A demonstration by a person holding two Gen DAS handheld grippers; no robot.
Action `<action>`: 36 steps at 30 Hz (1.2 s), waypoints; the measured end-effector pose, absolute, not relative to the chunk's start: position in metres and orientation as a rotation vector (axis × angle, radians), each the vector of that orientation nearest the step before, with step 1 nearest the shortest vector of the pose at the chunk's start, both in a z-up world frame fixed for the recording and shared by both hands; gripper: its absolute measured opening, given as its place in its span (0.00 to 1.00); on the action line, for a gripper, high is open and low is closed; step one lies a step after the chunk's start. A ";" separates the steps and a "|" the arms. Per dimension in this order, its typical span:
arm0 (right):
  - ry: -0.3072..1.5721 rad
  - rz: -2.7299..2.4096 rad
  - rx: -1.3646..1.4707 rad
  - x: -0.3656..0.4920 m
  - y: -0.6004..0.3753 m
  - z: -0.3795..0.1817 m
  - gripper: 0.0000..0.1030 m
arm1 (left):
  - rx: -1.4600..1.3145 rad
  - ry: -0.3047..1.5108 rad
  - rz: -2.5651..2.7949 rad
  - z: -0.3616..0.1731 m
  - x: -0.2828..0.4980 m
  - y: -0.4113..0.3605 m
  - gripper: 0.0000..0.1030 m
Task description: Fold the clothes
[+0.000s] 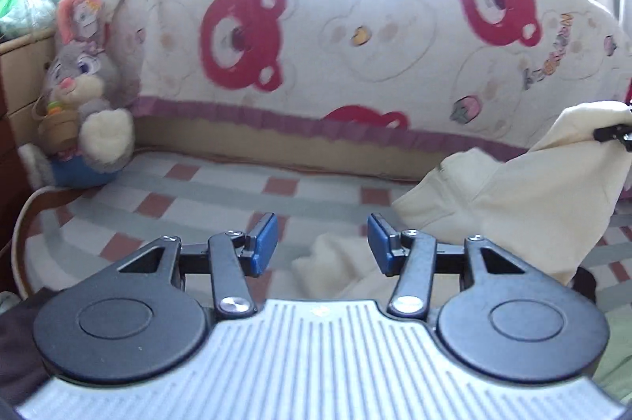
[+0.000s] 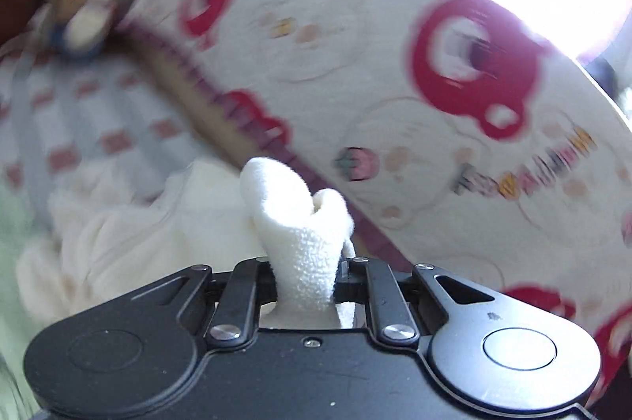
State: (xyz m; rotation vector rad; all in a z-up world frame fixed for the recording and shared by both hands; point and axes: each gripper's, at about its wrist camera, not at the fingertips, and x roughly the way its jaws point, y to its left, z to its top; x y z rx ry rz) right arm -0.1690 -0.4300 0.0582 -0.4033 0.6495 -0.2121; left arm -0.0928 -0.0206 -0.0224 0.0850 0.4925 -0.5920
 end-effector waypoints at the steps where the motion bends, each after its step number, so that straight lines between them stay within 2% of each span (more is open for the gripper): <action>1: 0.635 -0.251 -0.331 -0.171 -0.444 0.060 0.16 | 0.093 0.502 -0.611 -0.027 -0.092 -0.032 0.48; 5: 0.621 -0.391 -0.014 -0.178 -0.499 0.035 0.18 | 0.124 0.540 -0.687 -0.046 -0.089 -0.078 0.51; 9: 0.692 -0.467 -0.024 -0.182 -0.526 -0.007 0.20 | 0.212 0.589 -0.787 -0.098 -0.094 -0.119 0.51; 10: 0.675 -0.478 -0.040 -0.188 -0.527 -0.009 0.24 | 0.203 0.616 -0.818 -0.111 -0.094 -0.126 0.51; 14: 0.557 -0.475 0.071 -0.224 -0.521 -0.013 0.57 | 0.075 0.776 -0.910 -0.160 -0.088 -0.141 0.51; 19: 0.578 -0.291 0.251 -0.256 -0.494 -0.050 0.58 | 0.121 0.787 -0.909 -0.182 -0.092 -0.145 0.52; 24: 0.607 -0.321 0.394 -0.269 -0.487 -0.100 0.59 | 0.031 0.808 -0.952 -0.180 -0.093 -0.134 0.65; 31: 0.730 -0.368 0.609 -0.256 -0.490 -0.165 0.59 | -0.021 0.894 -0.943 -0.207 -0.084 -0.154 0.71; 33: 0.753 -0.356 0.705 -0.251 -0.490 -0.178 0.59 | -0.026 0.925 -0.931 -0.217 -0.080 -0.163 0.82; 34: 0.759 -0.367 0.730 -0.249 -0.488 -0.182 0.59 | -0.008 0.928 -0.917 -0.219 -0.079 -0.169 0.83; 35: 0.767 -0.381 0.745 -0.246 -0.485 -0.187 0.61 | 0.022 0.926 -0.898 -0.220 -0.080 -0.175 0.82; 36: 0.775 -0.395 0.760 -0.244 -0.482 -0.192 0.61 | 0.052 0.923 -0.879 -0.221 -0.081 -0.181 0.60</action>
